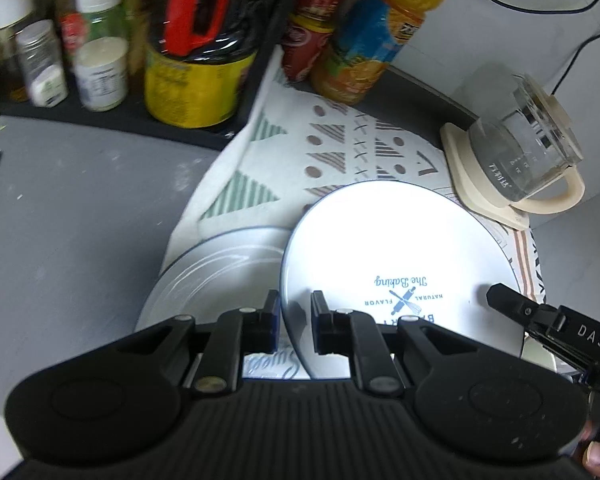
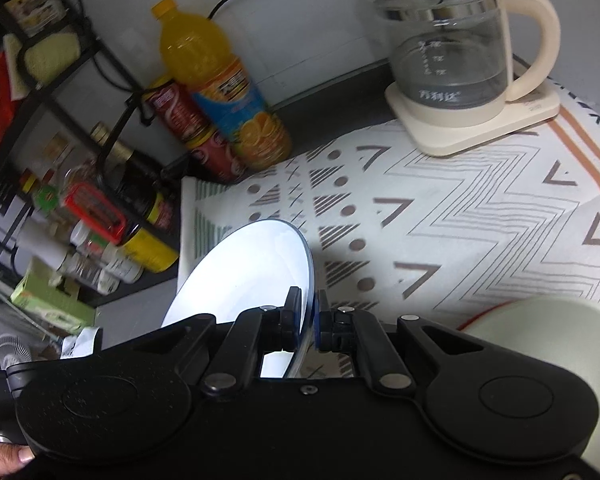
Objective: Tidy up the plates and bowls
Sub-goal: 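Carry the 'Bakery' plate with both grippers and lower it onto the plate stack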
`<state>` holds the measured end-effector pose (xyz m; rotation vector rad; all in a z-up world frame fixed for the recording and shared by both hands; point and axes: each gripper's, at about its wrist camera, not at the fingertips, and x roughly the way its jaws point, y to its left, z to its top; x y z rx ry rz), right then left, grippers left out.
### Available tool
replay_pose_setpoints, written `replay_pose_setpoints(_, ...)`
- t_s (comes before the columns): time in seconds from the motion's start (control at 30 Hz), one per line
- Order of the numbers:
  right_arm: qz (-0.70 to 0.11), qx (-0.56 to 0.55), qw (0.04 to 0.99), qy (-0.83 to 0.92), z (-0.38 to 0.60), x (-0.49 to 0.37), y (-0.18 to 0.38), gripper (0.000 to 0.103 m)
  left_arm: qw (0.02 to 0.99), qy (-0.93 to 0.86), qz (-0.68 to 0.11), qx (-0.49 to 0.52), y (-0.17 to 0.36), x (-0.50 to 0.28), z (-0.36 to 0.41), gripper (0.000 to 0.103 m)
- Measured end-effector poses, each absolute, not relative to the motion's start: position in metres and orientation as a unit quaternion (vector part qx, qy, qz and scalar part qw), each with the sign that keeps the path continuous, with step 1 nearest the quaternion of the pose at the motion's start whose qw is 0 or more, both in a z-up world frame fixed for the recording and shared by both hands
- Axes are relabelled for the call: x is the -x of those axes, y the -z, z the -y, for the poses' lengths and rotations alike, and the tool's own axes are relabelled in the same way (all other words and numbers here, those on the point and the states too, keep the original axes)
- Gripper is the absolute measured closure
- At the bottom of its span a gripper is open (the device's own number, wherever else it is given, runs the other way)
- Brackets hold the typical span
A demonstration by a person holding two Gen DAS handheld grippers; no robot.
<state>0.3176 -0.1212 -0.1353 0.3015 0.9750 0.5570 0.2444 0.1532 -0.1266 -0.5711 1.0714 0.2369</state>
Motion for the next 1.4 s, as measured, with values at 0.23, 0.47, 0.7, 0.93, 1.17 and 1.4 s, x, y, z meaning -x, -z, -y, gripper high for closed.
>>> replay_pose_setpoints(0.23, -0.469, -0.131, 0.825, -0.286, 0.118, -0.297, 0.143, 0.096, 0.811, -0.135, -0.500, 0.273, 0.128, -0.215, -0.156, 0.090)
replay_pose_setpoints(0.47, -0.482, -0.118, 0.816, -0.297, 0.116, -0.282, 0.155, 0.096, 0.800, -0.150, -0.513, 0.273, 0.138, -0.196, -0.154, 0.090)
replay_pose_setpoints(0.7, -0.493, -0.101, 0.811, -0.299, 0.113, -0.274, 0.164, 0.096, 0.792, -0.157, -0.522, 0.274, 0.148, -0.185, -0.154, 0.090)
replay_pose_setpoints(0.93, -0.493, -0.066, 0.814, -0.300, 0.104, -0.265, 0.166, 0.096, 0.787, -0.165, -0.532, 0.265, 0.158, -0.185, -0.154, 0.090)
replay_pose_setpoints(1.17, -0.495, -0.051, 0.820, -0.283, 0.099, -0.263, 0.171, 0.096, 0.782, -0.161, -0.540, 0.268, 0.168, -0.188, -0.158, 0.090)
replay_pose_setpoints(1.4, -0.494, -0.038, 0.828, -0.262, 0.092, -0.262, 0.175, 0.096, 0.781, -0.162, -0.548, 0.253, 0.175, -0.197, -0.155, 0.089)
